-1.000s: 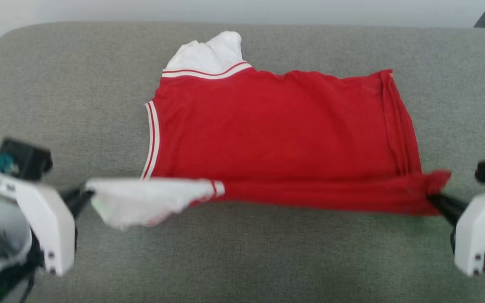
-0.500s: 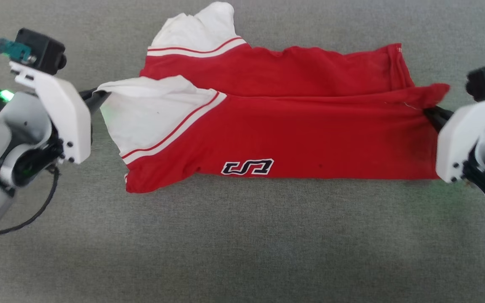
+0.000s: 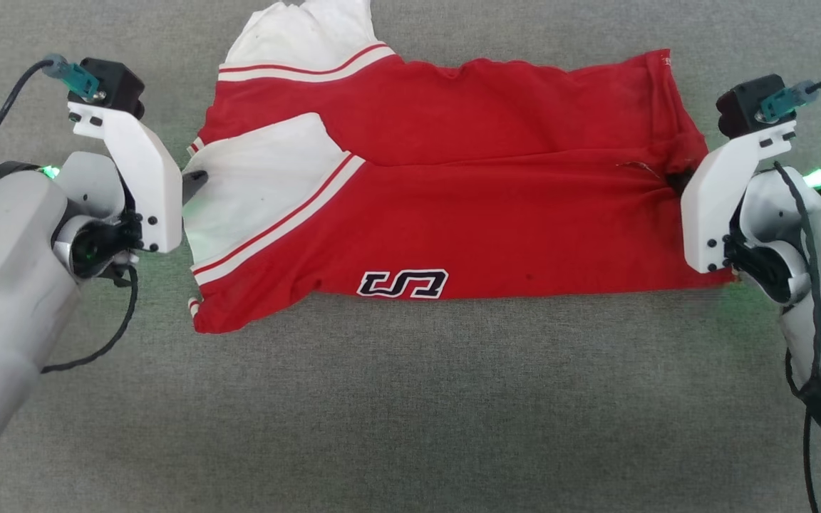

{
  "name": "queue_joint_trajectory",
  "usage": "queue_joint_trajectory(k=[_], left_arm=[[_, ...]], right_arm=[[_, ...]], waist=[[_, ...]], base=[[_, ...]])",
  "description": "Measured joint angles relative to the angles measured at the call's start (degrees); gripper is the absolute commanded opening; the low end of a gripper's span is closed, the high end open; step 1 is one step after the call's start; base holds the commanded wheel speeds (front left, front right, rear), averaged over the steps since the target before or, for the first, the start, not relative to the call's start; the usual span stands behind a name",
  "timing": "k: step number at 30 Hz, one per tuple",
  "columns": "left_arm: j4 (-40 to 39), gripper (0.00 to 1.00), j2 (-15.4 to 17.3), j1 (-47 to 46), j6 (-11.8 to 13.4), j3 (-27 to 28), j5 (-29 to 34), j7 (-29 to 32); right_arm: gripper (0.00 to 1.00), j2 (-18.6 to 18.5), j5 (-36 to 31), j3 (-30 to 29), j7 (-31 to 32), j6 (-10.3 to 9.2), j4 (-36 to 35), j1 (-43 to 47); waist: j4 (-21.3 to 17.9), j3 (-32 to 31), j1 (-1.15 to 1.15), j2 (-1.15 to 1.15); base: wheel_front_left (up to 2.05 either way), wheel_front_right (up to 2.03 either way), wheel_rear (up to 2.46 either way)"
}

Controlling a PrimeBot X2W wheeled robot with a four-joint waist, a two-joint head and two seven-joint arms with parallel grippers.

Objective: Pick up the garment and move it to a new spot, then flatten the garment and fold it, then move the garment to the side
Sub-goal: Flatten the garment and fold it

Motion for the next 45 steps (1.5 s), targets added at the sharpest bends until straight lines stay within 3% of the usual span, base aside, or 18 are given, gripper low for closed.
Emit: queue_joint_trajectory(k=[1, 6, 12, 18, 25, 31, 37, 41, 42, 43, 45], left_arm=[[0.7, 1.00, -0.3, -0.3, 0.0, 0.0, -0.1, 0.3], [1.9, 1.00, 0.2, -2.1, -0.2, 0.5, -2.0, 0.7], [-2.4, 1.00, 3.9, -1.8, 0.3, 0.8, -2.7, 2.2], [-14.2, 1.00, 9.2, 4.0, 4.8, 0.9, -4.1, 3.9], [-32.2, 1.00, 16.3, 13.7, 15.0, 0.9, -7.3, 5.5], [-40.1, 1.00, 20.1, 19.7, 21.8, 0.8, -9.6, 5.7], [-38.4, 1.00, 20.1, 21.8, 24.0, 1.3, -10.8, 4.4], [-34.2, 1.00, 18.7, 22.2, 23.0, 1.5, -12.5, 4.6], [-33.4, 0.40, 18.4, 22.2, 22.4, 1.6, -12.8, 5.0], [-32.6, 0.00, 18.2, 22.1, 21.8, 1.5, -12.7, 5.0], [-31.0, 0.00, 17.6, 21.9, 21.0, 1.5, -12.7, 5.0]], right_arm=[[1.00, 0.0, 0.2, 0.4, -0.3, 0.00, 0.6, -0.4], [1.00, -0.7, 1.4, 2.0, -2.7, -0.04, 0.6, -0.8], [1.00, -1.9, 1.9, -1.2, -7.4, -0.04, -5.4, 1.8], [1.00, -0.5, -0.7, -7.8, -12.4, -0.05, -15.1, 8.4], [1.00, 5.1, -4.9, -15.3, -14.7, -0.05, -28.0, 17.0], [1.00, 10.8, -7.9, -19.2, -15.8, -0.05, -36.8, 22.5], [1.00, 13.8, -8.2, -20.1, -14.4, -0.05, -39.7, 26.8], [1.00, 13.6, -7.2, -18.6, -11.3, -0.07, -39.0, 28.5], [1.00, 13.4, -6.8, -18.4, -10.4, -0.07, -38.5, 28.8], [1.00, 13.2, -6.5, -18.2, -9.3, -0.07, -38.0, 29.0], [1.00, 12.6, -6.1, -17.9, -6.8, -0.07, -36.6, 29.1]], waist=[[0.0, -0.1, 0.00, 0.00], [-0.1, -1.5, 0.00, 0.00], [0.1, -3.3, 0.00, 0.00], [-0.1, -4.7, 0.00, 0.00], [-1.4, -4.6, 0.00, 0.00], [-3.2, -3.4, 0.00, 0.00], [-5.2, -2.4, 0.00, 0.00], [-6.3, -2.0, 0.00, 0.00], [-6.4, -2.0, 0.00, 0.00], [-6.5, -2.1, 0.00, 0.00], [-6.6, -2.1, 0.00, 0.00]], base=[[0.00, 0.00, 0.00], [0.00, 0.00, 0.00], [0.00, 0.00, 0.00], [0.00, 0.00, 0.00], [0.00, 0.00, 0.00], [0.00, 0.00, 0.00], [0.00, 0.00, 0.00], [0.00, 0.00, 0.00], [0.00, 0.00, 0.00], [0.00, 0.00, 0.00], [0.00, 0.00, 0.00]])
